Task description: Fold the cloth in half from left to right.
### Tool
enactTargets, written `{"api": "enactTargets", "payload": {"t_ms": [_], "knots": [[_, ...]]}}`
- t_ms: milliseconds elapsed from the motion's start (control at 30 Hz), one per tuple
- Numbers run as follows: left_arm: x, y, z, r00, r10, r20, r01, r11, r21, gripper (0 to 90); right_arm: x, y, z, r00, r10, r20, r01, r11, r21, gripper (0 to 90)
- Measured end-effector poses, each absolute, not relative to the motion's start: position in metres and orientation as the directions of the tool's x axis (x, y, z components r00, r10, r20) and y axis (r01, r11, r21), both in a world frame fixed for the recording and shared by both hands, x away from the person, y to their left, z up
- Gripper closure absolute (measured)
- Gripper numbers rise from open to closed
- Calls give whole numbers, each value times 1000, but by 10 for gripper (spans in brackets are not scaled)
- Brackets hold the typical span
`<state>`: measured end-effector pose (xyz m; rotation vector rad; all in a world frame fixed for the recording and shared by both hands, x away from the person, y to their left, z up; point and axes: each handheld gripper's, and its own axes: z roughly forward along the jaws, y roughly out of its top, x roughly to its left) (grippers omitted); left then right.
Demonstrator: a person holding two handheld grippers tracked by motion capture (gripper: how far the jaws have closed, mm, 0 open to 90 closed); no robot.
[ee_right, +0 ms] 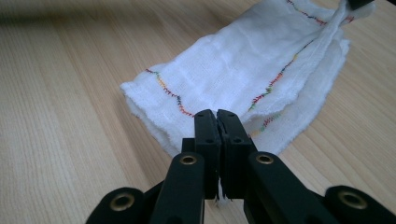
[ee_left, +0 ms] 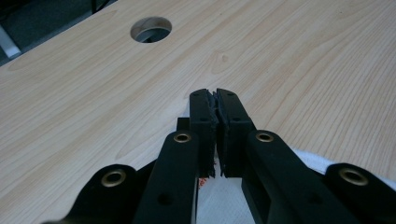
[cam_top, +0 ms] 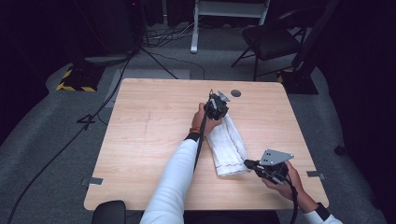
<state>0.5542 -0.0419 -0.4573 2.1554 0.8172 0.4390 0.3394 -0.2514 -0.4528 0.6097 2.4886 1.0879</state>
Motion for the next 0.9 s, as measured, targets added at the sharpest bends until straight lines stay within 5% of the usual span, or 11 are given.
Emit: {"api": "enactTargets", "payload": {"t_ms": [333, 733, 900], "knots": [[555, -57, -468, 736, 675, 56, 416, -515, 750, 840, 342, -259, -461, -848, 516, -123, 283, 637, 717, 879], [538, -38, -449, 700, 711, 66, 433, -497, 752, 302, 347, -260, -464, -820, 556, -132, 322, 641, 697, 665], [507, -18, -436, 750, 657, 74, 382, -522, 762, 249, 348, -261, -461, -805, 578, -134, 330, 624, 708, 598]]}}
